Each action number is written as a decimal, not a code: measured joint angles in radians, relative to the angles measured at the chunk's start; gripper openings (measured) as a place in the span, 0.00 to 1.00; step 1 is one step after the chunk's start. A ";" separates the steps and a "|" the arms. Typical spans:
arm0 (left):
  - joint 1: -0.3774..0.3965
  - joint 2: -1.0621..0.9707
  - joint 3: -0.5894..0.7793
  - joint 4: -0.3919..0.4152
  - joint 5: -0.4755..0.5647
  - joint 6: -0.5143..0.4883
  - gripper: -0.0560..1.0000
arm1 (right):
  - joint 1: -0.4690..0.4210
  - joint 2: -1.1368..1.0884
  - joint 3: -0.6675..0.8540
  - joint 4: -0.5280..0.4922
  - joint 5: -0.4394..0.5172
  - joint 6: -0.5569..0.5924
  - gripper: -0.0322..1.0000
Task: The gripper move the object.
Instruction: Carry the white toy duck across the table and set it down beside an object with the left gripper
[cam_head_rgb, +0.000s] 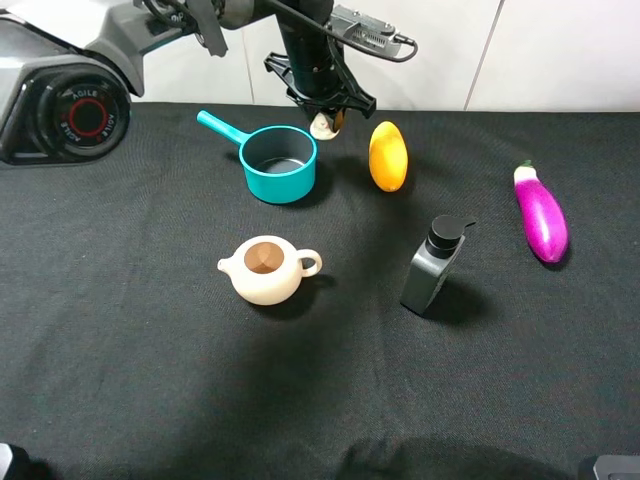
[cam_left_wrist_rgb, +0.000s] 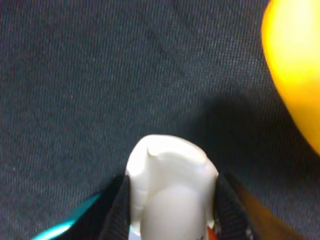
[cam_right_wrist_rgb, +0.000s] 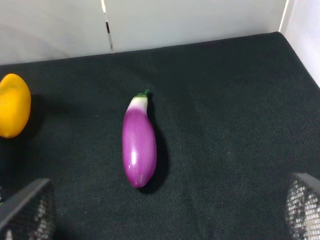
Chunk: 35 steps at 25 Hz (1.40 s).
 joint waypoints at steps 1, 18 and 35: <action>0.000 0.002 -0.001 0.000 -0.008 0.000 0.45 | 0.000 0.000 0.000 0.000 0.000 0.000 0.70; 0.000 0.072 -0.051 -0.004 -0.048 -0.001 0.45 | 0.000 0.000 0.000 0.000 0.000 0.000 0.70; 0.000 0.072 -0.051 -0.004 -0.076 -0.001 0.45 | 0.000 0.000 0.000 0.000 0.000 0.000 0.70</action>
